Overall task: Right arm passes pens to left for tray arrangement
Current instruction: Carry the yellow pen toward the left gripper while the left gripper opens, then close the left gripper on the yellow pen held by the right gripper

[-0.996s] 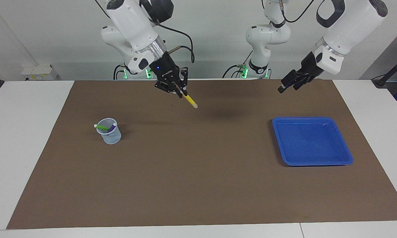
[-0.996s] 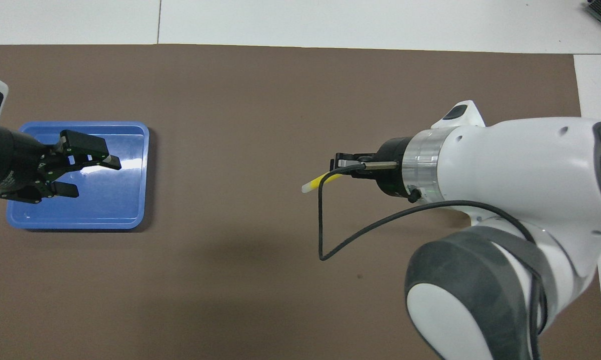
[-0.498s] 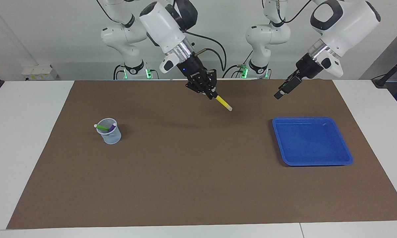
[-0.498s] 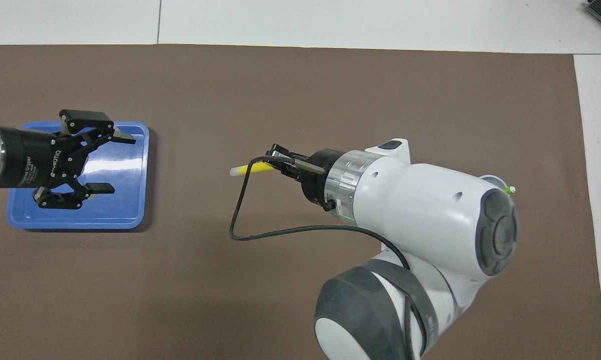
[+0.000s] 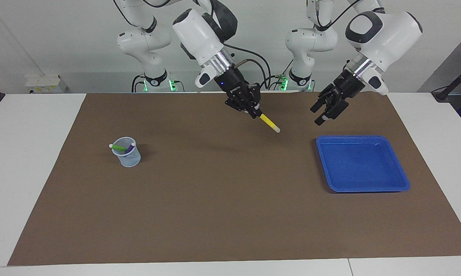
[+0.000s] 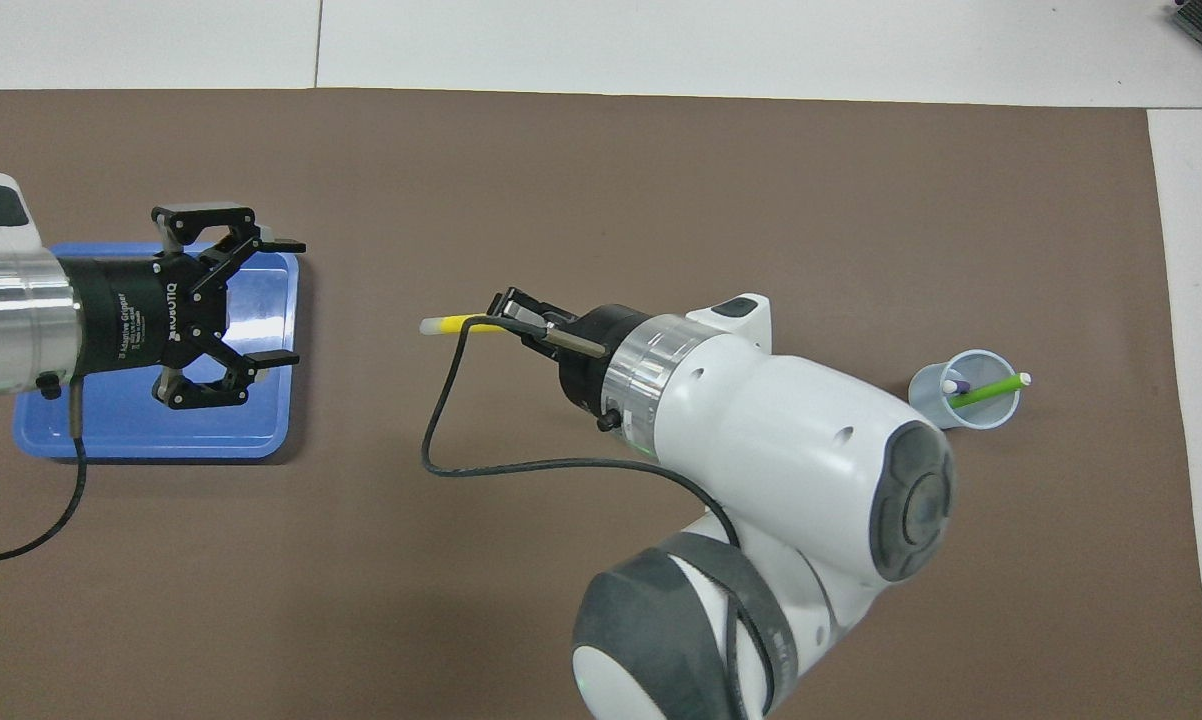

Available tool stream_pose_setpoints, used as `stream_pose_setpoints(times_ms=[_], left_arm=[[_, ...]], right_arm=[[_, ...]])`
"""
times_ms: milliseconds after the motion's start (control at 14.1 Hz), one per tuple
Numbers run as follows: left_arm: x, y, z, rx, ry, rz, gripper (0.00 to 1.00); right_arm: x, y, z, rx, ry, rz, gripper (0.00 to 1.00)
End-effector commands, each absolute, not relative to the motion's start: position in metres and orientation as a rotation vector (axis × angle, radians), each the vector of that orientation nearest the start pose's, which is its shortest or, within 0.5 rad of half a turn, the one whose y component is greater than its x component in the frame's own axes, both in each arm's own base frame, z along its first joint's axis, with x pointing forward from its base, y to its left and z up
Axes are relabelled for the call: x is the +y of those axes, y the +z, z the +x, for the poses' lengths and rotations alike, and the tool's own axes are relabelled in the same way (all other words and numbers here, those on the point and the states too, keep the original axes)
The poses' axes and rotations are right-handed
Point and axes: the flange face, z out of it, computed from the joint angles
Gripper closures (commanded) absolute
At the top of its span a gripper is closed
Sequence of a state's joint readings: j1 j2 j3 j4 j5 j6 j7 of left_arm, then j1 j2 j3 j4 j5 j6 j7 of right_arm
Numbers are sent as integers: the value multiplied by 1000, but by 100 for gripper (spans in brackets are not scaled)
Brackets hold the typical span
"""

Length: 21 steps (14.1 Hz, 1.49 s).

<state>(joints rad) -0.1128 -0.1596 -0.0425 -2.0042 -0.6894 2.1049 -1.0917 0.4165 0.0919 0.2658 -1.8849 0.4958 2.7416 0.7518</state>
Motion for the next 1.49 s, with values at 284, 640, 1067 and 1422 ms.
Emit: stream_pose_setpoints(times_ms=[284,640,1067,1422], left_arm=[[-132,544,512,1474,-295,1911,1],[-140,516,506,1544,-291,1860,2],[-149,510,502,1566,-286,1847,28],[-159,510,501,1594,-291,1819,51]], right_arm=[[421,525,490,582,-362,-2197,100],[427,525,486,565,-346,-2209,100],[427,528,488,570,-348,-2197,100],[428,529,489,570,-347,-2194,100]])
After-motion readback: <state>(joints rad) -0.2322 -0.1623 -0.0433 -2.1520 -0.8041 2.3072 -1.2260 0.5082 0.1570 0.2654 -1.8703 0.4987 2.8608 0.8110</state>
